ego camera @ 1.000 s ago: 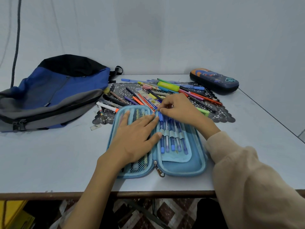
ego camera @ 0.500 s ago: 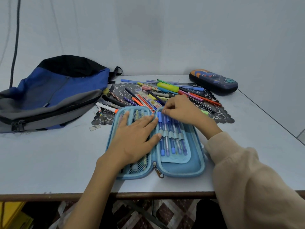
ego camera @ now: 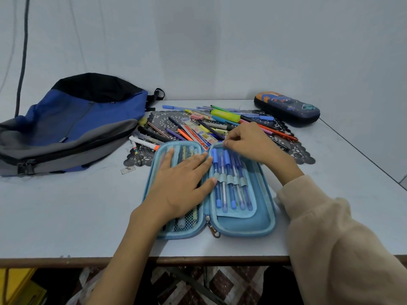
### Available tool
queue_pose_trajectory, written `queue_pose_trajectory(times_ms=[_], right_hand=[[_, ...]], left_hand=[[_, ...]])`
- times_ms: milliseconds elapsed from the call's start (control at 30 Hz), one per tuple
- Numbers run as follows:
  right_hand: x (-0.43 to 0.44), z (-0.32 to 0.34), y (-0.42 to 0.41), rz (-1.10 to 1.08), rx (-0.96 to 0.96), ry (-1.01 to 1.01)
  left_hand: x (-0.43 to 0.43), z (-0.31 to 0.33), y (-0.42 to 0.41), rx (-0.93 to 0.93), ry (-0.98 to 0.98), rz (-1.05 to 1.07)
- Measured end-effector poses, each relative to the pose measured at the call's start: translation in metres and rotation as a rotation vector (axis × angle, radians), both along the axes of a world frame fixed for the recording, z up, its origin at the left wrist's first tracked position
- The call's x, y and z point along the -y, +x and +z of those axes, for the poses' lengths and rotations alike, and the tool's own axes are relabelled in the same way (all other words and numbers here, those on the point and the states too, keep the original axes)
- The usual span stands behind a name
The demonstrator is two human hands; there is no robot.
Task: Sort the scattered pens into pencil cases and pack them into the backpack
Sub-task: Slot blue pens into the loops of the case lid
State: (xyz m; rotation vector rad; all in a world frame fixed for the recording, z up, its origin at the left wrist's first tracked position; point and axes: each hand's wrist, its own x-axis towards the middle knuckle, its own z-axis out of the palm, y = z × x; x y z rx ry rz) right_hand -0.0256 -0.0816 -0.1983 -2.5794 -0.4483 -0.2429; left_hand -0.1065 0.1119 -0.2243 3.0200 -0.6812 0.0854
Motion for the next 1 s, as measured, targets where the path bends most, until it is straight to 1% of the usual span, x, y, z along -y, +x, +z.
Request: queue_pose_trajectory(times_ms=[100,233,367,467,567,600,633,700,767,833,867,933,967,1000], right_hand=[[0.000,-0.004,0.001,-0.011,-0.037,-0.102],[0.001,-0.004,0.001,0.005,-0.044,-0.150],[-0.005,-0.005,0.000,-0.031,-0.072,-0.234],[-0.010,-0.007,-0.001,-0.037,-0.127,-0.259],[-0.009,-0.006,-0.001,-0.022,-0.175,-0.217],[-0.008,-0.004,-0.001,-0.018,-0.181,-0.156],[-0.006,-0.002,-0.002,-0.012,-0.194,-0.049],[-0.001,0.003,-0.004,-0.021,-0.261,0.253],[0.002,0.006,-0.005,-0.087,-0.376,0.542],[0.004,0.006,-0.005,-0.140,-0.483,0.780],[0.004,0.006,-0.005,-0.129,-0.527,0.891],[0.002,0.009,-0.005,-0.031,-0.612,1.108],[0.000,0.009,-0.007,0.026,-0.649,1.183],[-0.002,0.009,-0.008,0.079,-0.675,1.213]], left_hand=[[0.000,0.000,0.001,0.006,-0.019,-0.001],[0.000,-0.001,0.000,0.013,-0.025,-0.003],[0.000,0.001,-0.001,0.006,-0.035,0.004],[0.001,0.001,-0.001,0.005,-0.034,0.007],[0.000,0.002,-0.001,0.000,-0.036,0.007],[0.000,0.002,-0.001,-0.003,-0.035,0.005],[-0.001,0.001,-0.001,-0.004,-0.036,0.003],[-0.001,0.001,-0.002,-0.002,-0.066,-0.005],[-0.002,0.000,-0.002,-0.012,-0.169,-0.012],[-0.003,0.000,-0.003,-0.041,-0.273,-0.016],[-0.003,0.000,-0.003,-0.055,-0.312,-0.018],[-0.003,0.000,-0.004,-0.068,-0.391,-0.028],[-0.003,0.001,-0.005,-0.071,-0.429,-0.033],[-0.003,0.002,-0.006,-0.075,-0.471,-0.037]])
